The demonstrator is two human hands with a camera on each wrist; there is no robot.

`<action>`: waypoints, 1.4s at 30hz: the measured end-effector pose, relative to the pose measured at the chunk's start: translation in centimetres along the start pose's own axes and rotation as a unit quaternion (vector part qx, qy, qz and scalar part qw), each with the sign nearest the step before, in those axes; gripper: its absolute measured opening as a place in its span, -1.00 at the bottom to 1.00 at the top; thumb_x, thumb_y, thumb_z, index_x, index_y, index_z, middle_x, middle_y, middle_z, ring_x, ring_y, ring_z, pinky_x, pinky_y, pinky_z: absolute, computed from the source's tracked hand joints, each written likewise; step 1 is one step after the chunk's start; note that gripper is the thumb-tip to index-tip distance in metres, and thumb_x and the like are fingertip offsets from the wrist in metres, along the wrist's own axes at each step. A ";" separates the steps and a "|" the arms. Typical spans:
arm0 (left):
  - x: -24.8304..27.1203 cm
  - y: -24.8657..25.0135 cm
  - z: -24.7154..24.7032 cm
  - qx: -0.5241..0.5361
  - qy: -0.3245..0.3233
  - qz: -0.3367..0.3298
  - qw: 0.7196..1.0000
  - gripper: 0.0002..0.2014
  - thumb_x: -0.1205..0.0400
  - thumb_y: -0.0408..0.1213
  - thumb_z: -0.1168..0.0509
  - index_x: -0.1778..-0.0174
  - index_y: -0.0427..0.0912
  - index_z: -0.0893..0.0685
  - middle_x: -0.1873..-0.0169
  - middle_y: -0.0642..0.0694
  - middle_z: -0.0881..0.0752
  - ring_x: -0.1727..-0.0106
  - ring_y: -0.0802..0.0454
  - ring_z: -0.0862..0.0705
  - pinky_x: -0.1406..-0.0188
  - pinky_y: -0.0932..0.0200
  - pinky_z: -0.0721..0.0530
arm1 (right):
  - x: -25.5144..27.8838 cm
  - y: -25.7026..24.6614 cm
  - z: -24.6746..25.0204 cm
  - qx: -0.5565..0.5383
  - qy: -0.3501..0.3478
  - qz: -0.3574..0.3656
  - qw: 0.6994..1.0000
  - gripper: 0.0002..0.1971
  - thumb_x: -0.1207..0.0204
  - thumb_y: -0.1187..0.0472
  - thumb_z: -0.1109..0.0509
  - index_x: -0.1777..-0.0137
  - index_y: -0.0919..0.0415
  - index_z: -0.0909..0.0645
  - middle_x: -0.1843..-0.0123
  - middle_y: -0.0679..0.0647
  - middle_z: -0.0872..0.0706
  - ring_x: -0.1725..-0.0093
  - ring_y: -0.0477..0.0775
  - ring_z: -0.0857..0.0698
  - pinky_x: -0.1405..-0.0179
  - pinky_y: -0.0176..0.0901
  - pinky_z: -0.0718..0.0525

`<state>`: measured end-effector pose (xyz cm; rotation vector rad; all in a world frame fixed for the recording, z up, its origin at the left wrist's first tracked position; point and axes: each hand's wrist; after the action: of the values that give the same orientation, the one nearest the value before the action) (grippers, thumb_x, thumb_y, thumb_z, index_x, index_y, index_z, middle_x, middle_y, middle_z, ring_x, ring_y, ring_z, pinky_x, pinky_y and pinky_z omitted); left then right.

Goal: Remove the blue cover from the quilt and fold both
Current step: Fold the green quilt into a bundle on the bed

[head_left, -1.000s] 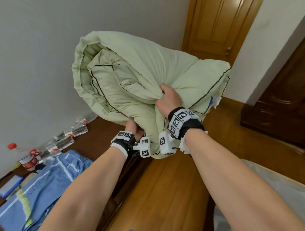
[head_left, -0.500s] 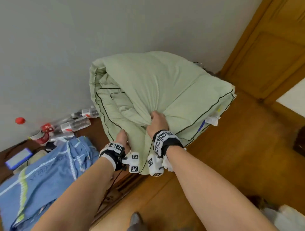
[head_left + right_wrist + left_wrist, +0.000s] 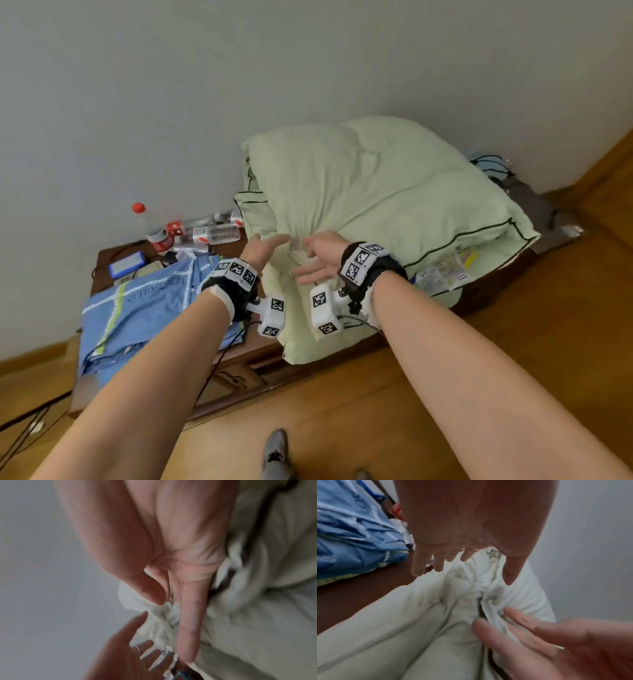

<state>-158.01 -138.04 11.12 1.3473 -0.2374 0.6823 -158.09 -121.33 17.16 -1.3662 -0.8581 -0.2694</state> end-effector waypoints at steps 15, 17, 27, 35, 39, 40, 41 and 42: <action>10.4 -0.7 -8.8 -0.150 -0.054 0.098 0.982 0.14 -0.28 0.50 -0.39 -0.60 -0.26 -0.34 -0.52 -0.20 -0.45 -0.48 -0.24 -0.47 -0.40 -0.10 -0.46 | 5.2 5.7 16.9 0.421 0.244 0.107 0.867 -0.25 -0.48 -0.14 -0.41 -0.64 0.01 -0.26 -0.54 0.08 -0.51 -0.50 0.25 -0.48 -0.50 0.06 -0.42; 9.3 -1.9 -9.3 -0.079 -0.034 0.098 0.991 0.27 -0.10 0.58 -0.42 -0.58 -0.25 -0.35 -0.48 -0.18 -0.48 -0.43 -0.25 -0.51 -0.43 -0.13 -0.46 | 4.7 7.2 16.9 0.416 0.225 0.087 0.877 -0.24 -0.52 -0.20 -0.33 -0.68 -0.08 -0.17 -0.57 0.04 -0.49 -0.46 0.23 -0.54 -0.44 0.07 -0.51; 10.3 2.0 -6.1 0.010 0.087 -0.055 0.995 -0.40 -0.37 -0.17 -0.62 -0.27 -0.35 -0.62 -0.09 -0.20 -0.74 -0.12 -0.18 -0.72 -0.14 -0.03 -0.71 | 3.4 3.3 14.8 0.481 0.227 0.121 0.838 -0.13 -0.24 -0.47 -0.19 -0.55 -0.10 -0.32 -0.47 0.15 -0.47 -0.46 0.29 -0.47 -0.44 0.33 -0.42; 9.2 -4.2 -11.0 -0.195 0.277 0.057 0.939 0.04 -0.52 -0.24 -0.44 -0.71 0.00 0.19 -0.66 -0.31 -0.06 -0.61 -0.37 -0.22 -0.57 -0.27 -0.26 | 1.4 7.4 17.2 0.532 0.033 0.105 0.839 -0.11 -0.36 0.02 -0.50 -0.68 0.01 -0.18 -0.60 0.16 -0.35 -0.51 0.25 -0.47 -0.44 0.04 -0.48; 10.9 1.5 -14.4 -0.479 0.201 -0.077 0.851 -0.21 -0.63 -0.53 0.01 -0.69 0.13 0.17 -0.71 -0.02 0.20 -0.71 -0.22 0.11 -0.64 -0.32 -0.06 | 2.8 4.1 21.5 0.467 0.052 0.195 0.861 -0.50 -0.45 0.06 -0.39 -0.43 -0.06 -0.56 -0.32 0.04 -0.72 -0.20 0.13 -0.73 -0.29 0.00 -0.67; 11.1 3.1 -15.1 -0.496 0.169 -0.077 0.848 -0.28 -0.64 -0.51 0.05 -0.69 0.09 0.05 -0.70 -0.05 0.08 -0.70 -0.25 0.02 -0.62 -0.29 -0.17 | 3.6 2.5 23.0 0.450 0.081 0.230 0.859 -0.60 -0.45 0.05 -0.38 -0.31 -0.11 -0.63 -0.21 -0.01 -0.78 -0.12 0.11 -0.76 -0.22 -0.01 -0.70; 10.9 4.2 -15.7 -0.493 0.151 -0.063 0.854 -0.36 -0.66 -0.46 0.04 -0.67 0.03 -0.09 -0.65 -0.13 -0.11 -0.65 -0.29 -0.16 -0.57 -0.25 -0.31 | 4.3 1.0 24.7 0.450 0.121 0.260 0.846 -0.66 -0.46 0.05 -0.37 -0.24 -0.13 -0.67 -0.16 -0.06 -0.79 -0.11 0.09 -0.76 -0.19 -0.04 -0.69; 11.3 5.5 -16.3 -0.497 0.134 -0.046 0.856 -0.46 -0.68 -0.38 -0.02 -0.63 -0.06 -0.24 -0.55 -0.20 -0.31 -0.55 -0.31 -0.35 -0.48 -0.17 -0.44 | 4.9 -0.4 26.4 0.463 0.162 0.284 0.824 -0.69 -0.47 0.06 -0.37 -0.21 -0.16 -0.67 -0.17 -0.09 -0.77 -0.17 0.09 -0.71 -0.20 -0.06 -0.65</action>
<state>-155.96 -118.68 17.83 0.2571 -0.2451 0.5282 -164.99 -95.53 19.77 -0.5610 -0.1780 0.3537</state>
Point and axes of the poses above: each hand's wrist, its own x-axis away from the middle knuckle, its own z-axis out of the back of the hand, y = z × x
